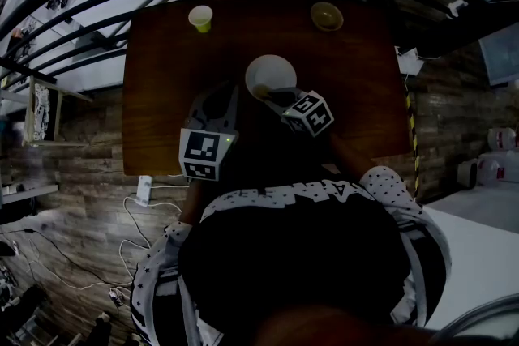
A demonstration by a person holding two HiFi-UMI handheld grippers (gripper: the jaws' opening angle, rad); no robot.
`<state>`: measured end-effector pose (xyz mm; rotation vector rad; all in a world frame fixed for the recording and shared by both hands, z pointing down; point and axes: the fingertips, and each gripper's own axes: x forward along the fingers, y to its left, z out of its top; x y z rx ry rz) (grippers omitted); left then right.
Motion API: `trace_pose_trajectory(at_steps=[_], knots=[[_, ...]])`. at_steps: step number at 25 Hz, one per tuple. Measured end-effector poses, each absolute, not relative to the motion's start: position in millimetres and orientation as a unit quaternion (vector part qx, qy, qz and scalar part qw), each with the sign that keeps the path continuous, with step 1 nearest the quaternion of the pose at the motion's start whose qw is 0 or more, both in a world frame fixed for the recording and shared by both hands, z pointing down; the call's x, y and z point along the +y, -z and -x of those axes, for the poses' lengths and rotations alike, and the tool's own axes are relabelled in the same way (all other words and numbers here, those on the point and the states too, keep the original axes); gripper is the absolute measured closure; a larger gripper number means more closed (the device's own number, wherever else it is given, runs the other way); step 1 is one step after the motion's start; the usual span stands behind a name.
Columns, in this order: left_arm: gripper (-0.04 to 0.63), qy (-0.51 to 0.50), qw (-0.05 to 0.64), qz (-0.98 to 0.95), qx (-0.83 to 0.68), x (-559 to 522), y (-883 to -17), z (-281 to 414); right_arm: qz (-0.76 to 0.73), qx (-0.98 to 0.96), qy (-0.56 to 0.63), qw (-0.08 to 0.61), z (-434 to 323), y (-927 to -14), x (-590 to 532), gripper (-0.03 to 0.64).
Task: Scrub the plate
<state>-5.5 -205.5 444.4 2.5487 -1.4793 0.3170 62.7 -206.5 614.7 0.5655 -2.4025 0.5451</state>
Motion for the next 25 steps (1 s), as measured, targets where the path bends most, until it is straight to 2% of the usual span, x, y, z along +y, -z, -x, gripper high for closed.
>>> trace_pose_trajectory(at_steps=[15,25], knots=[[0.581,-0.111,0.095,-0.856,-0.497,-205.6,-448.3,8.1,-0.275,-0.905,-0.175,0.275,-80.1,-594.0,-256.9,0.568],[0.581,-0.113,0.097,-0.851,-0.504,-205.6,-449.7,10.8,-0.281,-0.898,-0.130,0.313,-91.5,-606.1,-284.3,0.566]])
